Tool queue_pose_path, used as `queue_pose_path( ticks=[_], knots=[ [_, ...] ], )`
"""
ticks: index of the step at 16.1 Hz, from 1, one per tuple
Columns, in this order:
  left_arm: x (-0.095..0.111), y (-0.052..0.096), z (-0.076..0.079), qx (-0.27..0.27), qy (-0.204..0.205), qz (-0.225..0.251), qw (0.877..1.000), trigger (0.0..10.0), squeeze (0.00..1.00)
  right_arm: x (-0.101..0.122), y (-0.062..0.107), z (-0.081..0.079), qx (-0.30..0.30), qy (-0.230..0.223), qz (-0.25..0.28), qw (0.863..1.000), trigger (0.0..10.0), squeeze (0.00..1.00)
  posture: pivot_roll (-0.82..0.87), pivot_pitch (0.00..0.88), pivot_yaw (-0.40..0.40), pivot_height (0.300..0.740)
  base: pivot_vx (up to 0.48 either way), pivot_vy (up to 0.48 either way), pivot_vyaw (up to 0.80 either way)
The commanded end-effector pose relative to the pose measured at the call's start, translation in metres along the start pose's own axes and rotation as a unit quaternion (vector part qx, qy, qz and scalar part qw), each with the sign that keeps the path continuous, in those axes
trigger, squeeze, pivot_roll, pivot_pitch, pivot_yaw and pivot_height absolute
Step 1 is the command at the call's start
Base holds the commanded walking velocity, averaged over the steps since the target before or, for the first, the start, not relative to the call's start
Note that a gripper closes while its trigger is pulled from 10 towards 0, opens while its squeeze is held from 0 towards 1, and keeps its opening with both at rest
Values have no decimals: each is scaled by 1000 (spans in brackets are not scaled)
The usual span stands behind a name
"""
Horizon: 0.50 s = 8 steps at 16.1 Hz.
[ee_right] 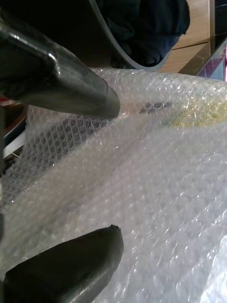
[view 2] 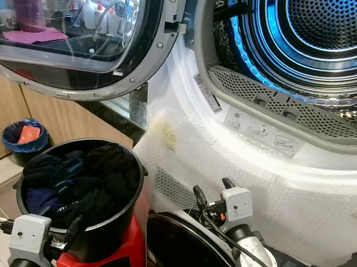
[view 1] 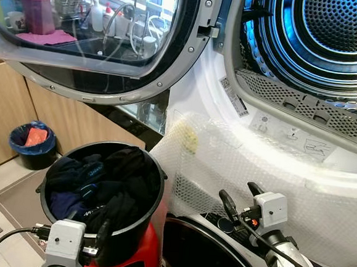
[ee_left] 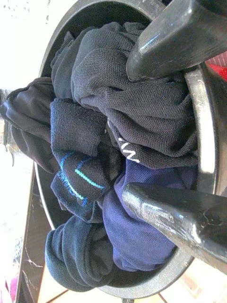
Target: Clothes washing
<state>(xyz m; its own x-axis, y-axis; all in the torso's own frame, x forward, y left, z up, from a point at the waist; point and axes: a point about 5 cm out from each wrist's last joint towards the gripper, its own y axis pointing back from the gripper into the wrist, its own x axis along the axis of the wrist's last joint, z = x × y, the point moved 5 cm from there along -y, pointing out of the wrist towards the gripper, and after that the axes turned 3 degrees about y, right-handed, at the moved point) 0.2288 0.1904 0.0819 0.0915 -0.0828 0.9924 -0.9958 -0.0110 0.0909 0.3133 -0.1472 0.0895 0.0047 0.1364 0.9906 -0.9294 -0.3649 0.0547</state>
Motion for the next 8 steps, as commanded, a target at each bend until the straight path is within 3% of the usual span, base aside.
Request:
queue_pose_path(
  ticks=[1,8],
  knots=[
    [-3,1,-8,14,3,-9,1000,10000,0,6,4,-1,14,5,14,1000,10000,0,150,47,-107,740,0,0,0],
    [-3,-1,-15,23,2,-11,1000,10000,0,-20,20,18,-15,25,-32,999,10000,0,152,43,-107,740,0,0,0]
  ],
)
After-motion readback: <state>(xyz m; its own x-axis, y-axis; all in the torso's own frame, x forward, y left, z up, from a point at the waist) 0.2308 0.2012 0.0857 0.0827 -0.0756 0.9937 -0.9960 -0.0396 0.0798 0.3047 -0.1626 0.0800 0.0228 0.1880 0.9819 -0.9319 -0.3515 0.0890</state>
